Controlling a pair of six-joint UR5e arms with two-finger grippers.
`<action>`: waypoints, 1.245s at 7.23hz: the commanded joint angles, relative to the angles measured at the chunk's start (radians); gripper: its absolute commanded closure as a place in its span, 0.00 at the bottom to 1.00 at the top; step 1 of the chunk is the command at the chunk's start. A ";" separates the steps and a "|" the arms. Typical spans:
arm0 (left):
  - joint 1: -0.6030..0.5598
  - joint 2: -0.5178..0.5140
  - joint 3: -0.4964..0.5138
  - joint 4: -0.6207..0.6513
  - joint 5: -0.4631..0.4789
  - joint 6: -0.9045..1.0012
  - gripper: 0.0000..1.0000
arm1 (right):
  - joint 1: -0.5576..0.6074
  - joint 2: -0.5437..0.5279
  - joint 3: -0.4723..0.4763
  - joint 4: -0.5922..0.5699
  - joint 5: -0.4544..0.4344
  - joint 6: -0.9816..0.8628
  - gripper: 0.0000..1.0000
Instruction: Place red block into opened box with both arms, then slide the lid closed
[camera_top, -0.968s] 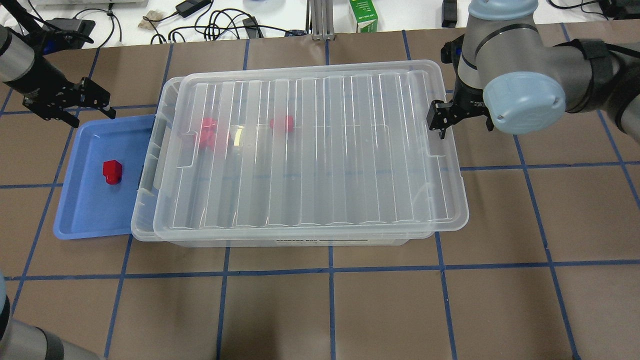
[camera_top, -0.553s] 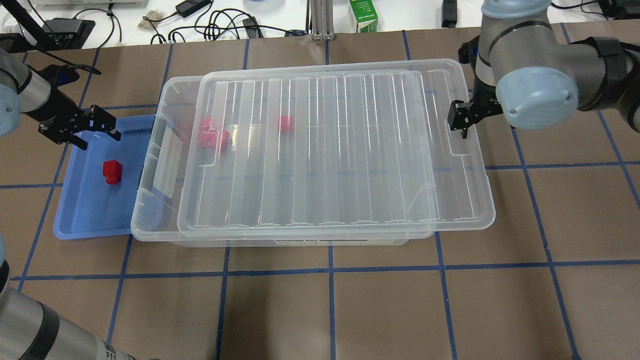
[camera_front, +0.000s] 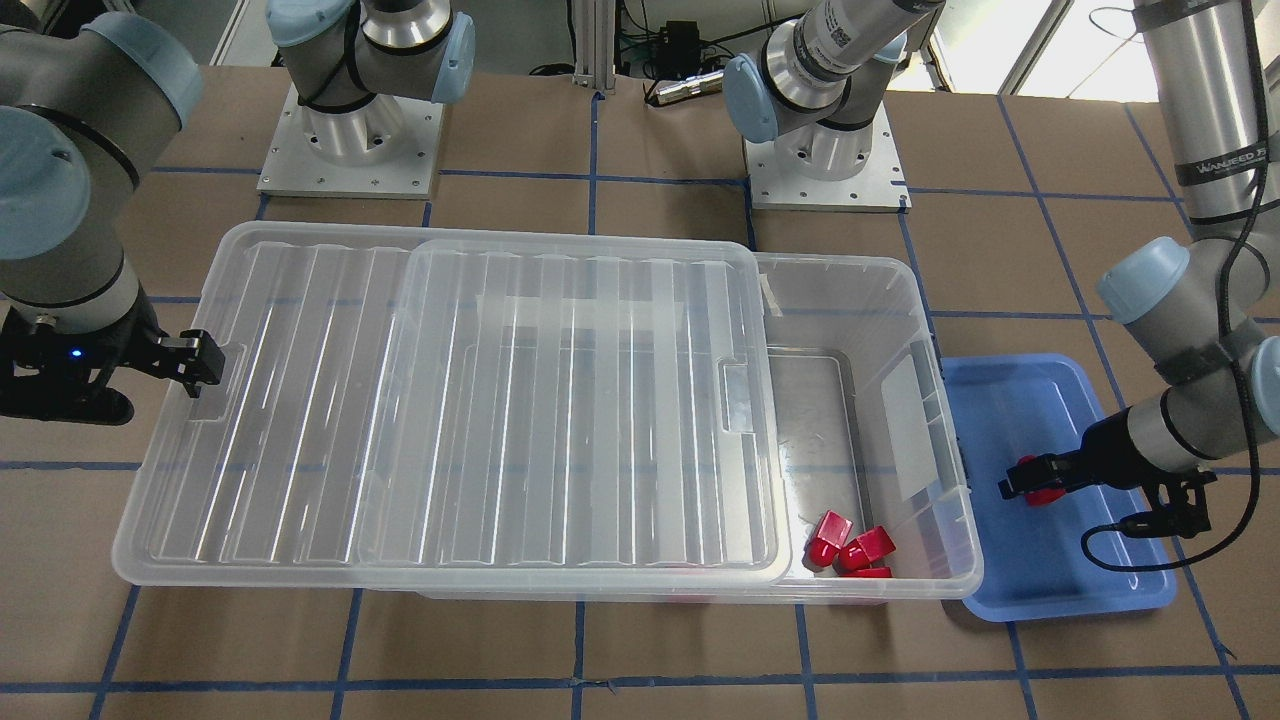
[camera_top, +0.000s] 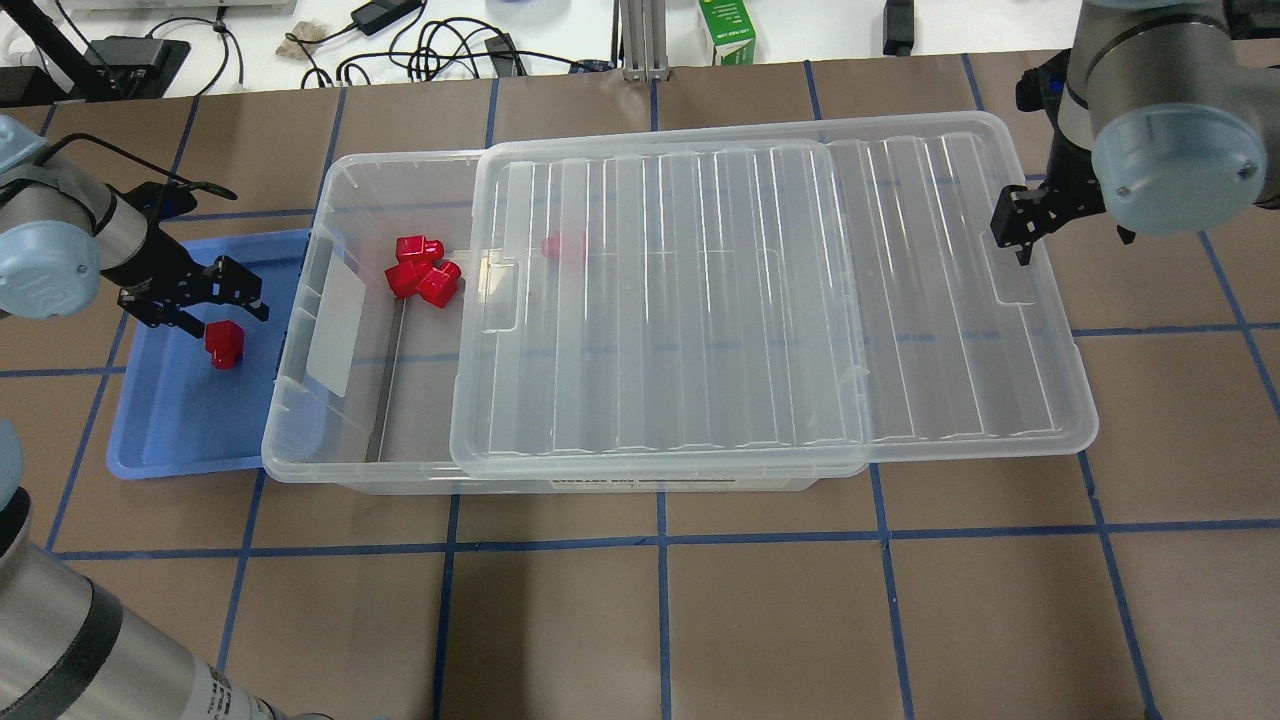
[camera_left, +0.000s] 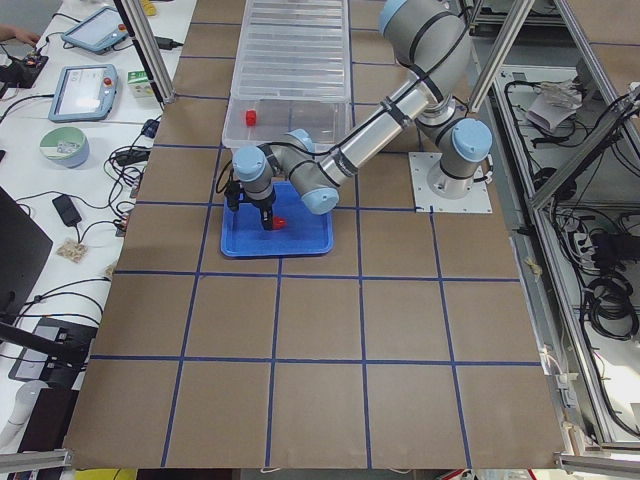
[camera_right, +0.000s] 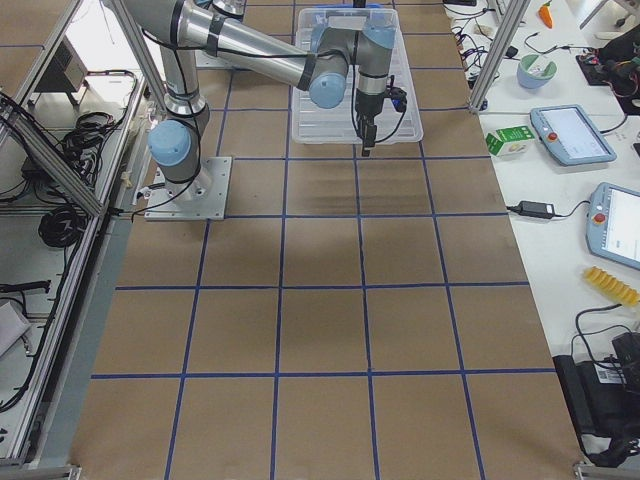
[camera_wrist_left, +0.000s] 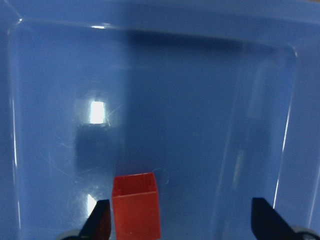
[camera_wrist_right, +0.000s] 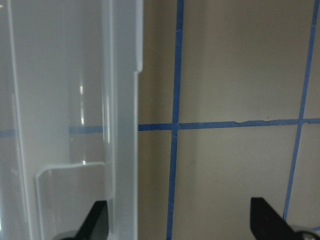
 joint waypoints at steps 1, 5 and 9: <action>0.002 -0.032 0.009 0.014 0.004 0.000 0.00 | -0.031 -0.003 -0.002 0.004 -0.004 -0.015 0.00; -0.001 -0.036 0.008 0.016 0.095 -0.003 0.45 | -0.020 -0.035 -0.043 0.005 0.059 -0.012 0.00; -0.010 0.003 0.015 -0.001 0.099 0.001 1.00 | 0.051 -0.165 -0.192 0.333 0.336 0.055 0.00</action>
